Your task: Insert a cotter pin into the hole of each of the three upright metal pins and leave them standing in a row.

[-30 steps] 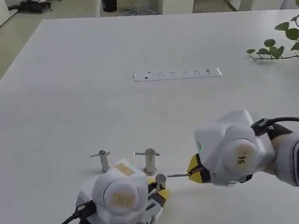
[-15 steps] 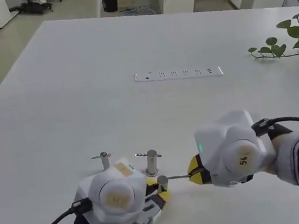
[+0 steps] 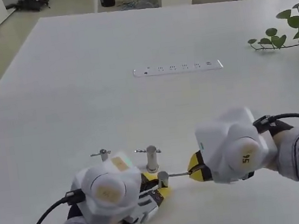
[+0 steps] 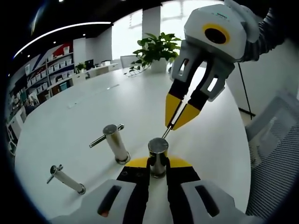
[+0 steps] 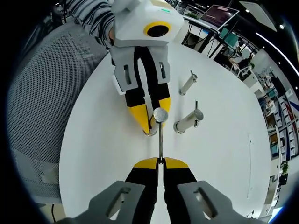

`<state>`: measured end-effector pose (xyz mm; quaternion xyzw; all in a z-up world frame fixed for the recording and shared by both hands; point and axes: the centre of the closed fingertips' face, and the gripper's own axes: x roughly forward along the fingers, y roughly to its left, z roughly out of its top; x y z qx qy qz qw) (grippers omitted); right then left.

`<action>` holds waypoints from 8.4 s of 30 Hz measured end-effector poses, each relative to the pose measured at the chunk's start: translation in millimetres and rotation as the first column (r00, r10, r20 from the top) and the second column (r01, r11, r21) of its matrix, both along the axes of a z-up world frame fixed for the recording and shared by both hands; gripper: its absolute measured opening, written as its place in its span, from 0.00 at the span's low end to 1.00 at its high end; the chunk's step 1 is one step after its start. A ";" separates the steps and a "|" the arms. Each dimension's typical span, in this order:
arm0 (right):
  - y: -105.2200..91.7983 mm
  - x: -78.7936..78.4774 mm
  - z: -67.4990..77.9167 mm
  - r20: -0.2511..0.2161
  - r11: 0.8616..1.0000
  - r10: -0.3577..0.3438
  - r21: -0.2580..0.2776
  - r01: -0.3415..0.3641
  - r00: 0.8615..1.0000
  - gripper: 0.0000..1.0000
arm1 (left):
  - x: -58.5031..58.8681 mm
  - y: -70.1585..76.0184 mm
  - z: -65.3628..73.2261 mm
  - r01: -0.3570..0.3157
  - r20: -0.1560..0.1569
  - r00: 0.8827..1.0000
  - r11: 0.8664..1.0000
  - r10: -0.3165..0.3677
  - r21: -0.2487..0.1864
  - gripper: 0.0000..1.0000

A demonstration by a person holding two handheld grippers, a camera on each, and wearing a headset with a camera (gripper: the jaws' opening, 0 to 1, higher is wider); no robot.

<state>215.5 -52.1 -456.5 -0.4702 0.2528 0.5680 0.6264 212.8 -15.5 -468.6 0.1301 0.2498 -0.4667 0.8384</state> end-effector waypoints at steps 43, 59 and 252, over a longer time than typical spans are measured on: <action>2.4 -3.8 0.6 -0.027 1.000 -0.015 0.023 0.015 1.000 0.00 | 1.9 -0.3 -0.4 -0.054 -0.025 0.998 0.998 0.054 -0.022 0.10; 2.5 -6.8 9.1 -0.014 1.000 -0.013 0.025 0.013 1.000 0.00 | 1.7 -0.1 -3.0 -0.148 -0.053 0.988 0.987 0.145 -0.063 0.10; -12.5 60.9 7.6 -0.200 0.956 -0.253 0.099 0.276 0.947 0.13 | -8.1 121.3 47.7 -0.428 -0.015 0.904 0.902 0.428 -0.055 0.65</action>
